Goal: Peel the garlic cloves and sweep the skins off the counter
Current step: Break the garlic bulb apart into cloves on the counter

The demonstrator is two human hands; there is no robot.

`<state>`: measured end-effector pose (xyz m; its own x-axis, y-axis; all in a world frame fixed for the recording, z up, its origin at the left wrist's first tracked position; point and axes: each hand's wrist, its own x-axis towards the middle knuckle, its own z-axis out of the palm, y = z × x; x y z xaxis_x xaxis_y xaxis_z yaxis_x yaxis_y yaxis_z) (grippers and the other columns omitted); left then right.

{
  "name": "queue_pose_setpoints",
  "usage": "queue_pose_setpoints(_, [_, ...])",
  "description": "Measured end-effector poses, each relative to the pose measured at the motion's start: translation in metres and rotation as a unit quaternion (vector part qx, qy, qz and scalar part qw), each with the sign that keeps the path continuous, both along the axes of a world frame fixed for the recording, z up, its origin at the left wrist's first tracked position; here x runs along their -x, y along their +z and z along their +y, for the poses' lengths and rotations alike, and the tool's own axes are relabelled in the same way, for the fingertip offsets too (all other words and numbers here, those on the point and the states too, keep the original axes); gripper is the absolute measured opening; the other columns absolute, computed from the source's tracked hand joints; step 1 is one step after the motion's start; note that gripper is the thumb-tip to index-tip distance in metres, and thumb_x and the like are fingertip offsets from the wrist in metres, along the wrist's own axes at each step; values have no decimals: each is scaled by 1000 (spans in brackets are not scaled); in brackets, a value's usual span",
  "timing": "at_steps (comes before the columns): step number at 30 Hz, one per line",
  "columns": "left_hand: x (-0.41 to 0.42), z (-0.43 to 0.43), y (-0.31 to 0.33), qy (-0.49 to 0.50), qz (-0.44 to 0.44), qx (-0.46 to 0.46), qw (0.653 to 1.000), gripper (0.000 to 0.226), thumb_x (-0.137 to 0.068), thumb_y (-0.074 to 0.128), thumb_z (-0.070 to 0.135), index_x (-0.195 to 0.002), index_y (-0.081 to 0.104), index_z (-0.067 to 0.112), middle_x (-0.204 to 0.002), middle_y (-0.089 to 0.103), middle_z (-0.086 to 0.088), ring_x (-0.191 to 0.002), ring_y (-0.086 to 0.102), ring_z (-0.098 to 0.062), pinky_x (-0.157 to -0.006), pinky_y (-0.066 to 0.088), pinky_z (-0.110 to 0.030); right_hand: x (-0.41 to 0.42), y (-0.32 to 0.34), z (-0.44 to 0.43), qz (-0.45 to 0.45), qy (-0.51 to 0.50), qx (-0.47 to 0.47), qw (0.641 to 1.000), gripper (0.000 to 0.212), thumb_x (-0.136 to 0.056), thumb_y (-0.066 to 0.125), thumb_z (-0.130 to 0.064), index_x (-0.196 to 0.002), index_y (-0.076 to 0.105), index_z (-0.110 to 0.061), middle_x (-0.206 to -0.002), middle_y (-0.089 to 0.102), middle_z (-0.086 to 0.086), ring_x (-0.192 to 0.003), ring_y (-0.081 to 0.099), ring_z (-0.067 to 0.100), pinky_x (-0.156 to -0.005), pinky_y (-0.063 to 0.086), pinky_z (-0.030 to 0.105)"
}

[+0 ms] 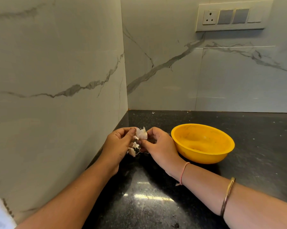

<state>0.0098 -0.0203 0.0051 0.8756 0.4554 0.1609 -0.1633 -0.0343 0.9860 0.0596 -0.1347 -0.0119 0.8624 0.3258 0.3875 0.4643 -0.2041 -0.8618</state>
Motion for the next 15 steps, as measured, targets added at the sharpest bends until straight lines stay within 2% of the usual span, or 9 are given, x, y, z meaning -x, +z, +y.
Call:
queue_pose_setpoints(2, [1, -1, -1, -32, -5, -45, 998, 13, -91, 58, 22, -98, 69, 21, -96, 72, 0, -89, 67, -11, -74, 54, -24, 1, 0, -1, -9, 8, -3, 1000, 7, -84, 68, -17, -89, 63, -17, -85, 69, 1, -81, 67, 14, -76, 57, 40])
queue_pose_setpoints(4, [2, -2, -1, -49, -9, -66, 997, 14, -89, 60, 20, -98, 71, 19, -95, 73, 0, -85, 69, -8, -67, 54, -20, 2, 1, -1, -23, 18, 6, 1000, 7, -87, 64, -15, -94, 65, -15, -86, 70, 1, -81, 67, 12, -76, 58, 37])
queue_pose_setpoints(8, [4, 1, 1, -31, -10, -18, 999, 11, -86, 62, 16, -91, 72, 15, -89, 74, -3, -87, 70, -16, -66, 55, -24, 4, 2, 0, -38, 47, 24, 998, 11, -91, 58, -17, -98, 67, -14, -91, 70, 2, -87, 67, 14, -80, 57, 36])
queue_pose_setpoints(12, [5, -2, 3, -59, -10, 43, 997, 15, -84, 62, 19, -95, 71, 13, -92, 74, -8, -87, 71, -20, -74, 59, -36, 7, 6, -2, 43, 91, -85, 991, 11, -93, 56, -13, -94, 67, -12, -93, 71, 11, -88, 69, 21, -80, 58, 40])
queue_pose_setpoints(15, [4, -7, 5, -109, -1, 85, 990, 24, -87, 56, 27, -102, 69, 13, -98, 72, -12, -82, 71, -20, -80, 56, -40, 9, 10, -2, 89, 106, -142, 980, 14, -94, 55, -15, -92, 68, -11, -91, 71, 11, -88, 69, 22, -79, 58, 38])
